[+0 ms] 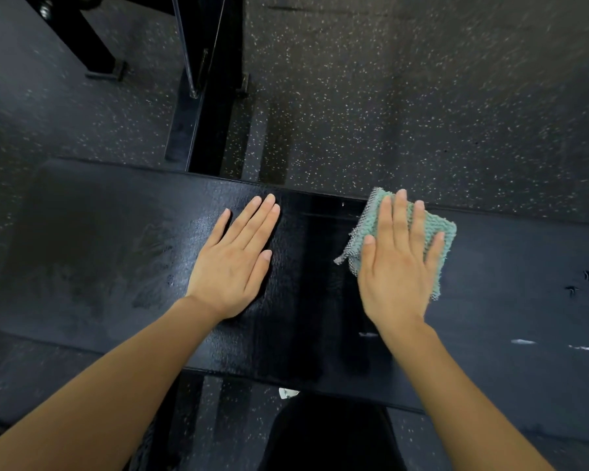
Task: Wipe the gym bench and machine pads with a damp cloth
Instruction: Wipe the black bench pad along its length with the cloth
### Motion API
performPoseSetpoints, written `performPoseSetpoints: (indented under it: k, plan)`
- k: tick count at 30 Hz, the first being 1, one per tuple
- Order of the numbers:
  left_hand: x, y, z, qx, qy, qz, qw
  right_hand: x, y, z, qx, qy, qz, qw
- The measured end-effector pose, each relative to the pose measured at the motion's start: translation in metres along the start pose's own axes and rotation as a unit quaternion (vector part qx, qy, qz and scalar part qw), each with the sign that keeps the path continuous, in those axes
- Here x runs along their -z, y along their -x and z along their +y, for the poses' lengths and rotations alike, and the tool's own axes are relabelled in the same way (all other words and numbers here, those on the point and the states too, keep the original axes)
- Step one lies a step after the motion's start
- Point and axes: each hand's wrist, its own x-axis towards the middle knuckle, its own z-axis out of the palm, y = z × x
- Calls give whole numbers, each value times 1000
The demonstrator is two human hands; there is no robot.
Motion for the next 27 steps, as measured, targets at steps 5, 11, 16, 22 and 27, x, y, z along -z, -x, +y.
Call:
performPoseSetpoints:
  k: [5,11,16,22,27]
  plan:
    - [-1,0,0,-3,4,10,1000,-14,-4,-58,52,3,-10,999]
    - [-2,-1,-3,-9,9,19,1000,-18,-11,-74,158,-1,-37,987]
    - [-1,-1,-3,-3,-3,7,1000,-6,-10,-25,151,14,-32,988]
    - [-2,-1,-4,-4,-6,6,1000,5,-8,22,67,21,-9,997]
    - [-2,-2,-4,-6,0,11,1000,-9,-6,-19,-2,9,19,1000]
